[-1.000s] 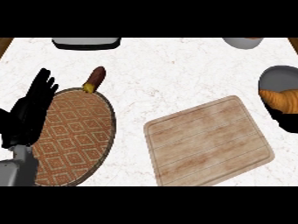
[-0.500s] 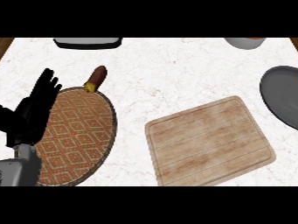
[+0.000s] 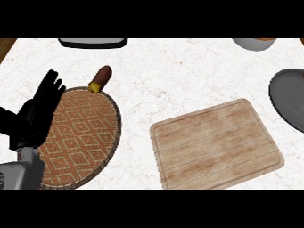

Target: Pick the croissant from the cutting board and place it in the pan

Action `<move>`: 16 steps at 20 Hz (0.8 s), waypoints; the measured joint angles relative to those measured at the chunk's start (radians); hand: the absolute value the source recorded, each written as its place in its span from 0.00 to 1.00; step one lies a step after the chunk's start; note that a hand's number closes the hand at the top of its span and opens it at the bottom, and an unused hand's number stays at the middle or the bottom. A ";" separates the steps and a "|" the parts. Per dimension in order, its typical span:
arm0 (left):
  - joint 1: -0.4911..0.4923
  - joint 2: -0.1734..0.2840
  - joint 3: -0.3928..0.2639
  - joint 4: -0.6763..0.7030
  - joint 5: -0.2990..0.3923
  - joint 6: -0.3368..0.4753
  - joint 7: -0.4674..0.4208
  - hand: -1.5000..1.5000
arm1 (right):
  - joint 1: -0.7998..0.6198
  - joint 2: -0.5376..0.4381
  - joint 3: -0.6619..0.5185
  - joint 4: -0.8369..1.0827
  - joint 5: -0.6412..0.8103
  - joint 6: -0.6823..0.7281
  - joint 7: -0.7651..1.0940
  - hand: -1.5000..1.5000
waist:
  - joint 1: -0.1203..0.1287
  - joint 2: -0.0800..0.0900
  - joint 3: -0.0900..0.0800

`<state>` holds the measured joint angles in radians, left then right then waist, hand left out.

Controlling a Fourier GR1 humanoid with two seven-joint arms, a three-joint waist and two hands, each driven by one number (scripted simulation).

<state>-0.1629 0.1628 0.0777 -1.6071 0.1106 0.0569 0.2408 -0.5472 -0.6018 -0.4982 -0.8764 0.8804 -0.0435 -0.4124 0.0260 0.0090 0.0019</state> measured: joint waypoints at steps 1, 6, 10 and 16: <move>-0.019 0.001 0.000 0.000 -0.002 0.005 0.013 0.50 | -0.019 0.010 0.010 0.047 0.012 -0.029 -0.015 1.00 | 0.001 0.001 0.000; -0.023 0.001 0.003 0.013 -0.003 0.000 0.008 0.50 | -0.080 -0.011 0.018 0.292 0.056 -0.136 -0.077 1.00 | 0.008 0.004 0.001; -0.028 -0.004 -0.006 -0.001 -0.006 0.003 0.019 0.50 | -0.117 -0.040 -0.017 0.439 0.048 -0.122 -0.026 0.00 | 0.017 0.007 0.002; -0.032 -0.004 -0.004 0.007 -0.003 -0.007 0.012 0.50 | -0.156 -0.073 -0.044 0.594 0.029 -0.092 -0.075 0.00 | 0.020 0.010 0.003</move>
<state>-0.1946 0.1583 0.0733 -1.5998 0.1071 0.0498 0.2527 -0.7032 -0.6744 -0.5417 -0.2826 0.9098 -0.1354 -0.4877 0.0461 0.0190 0.0048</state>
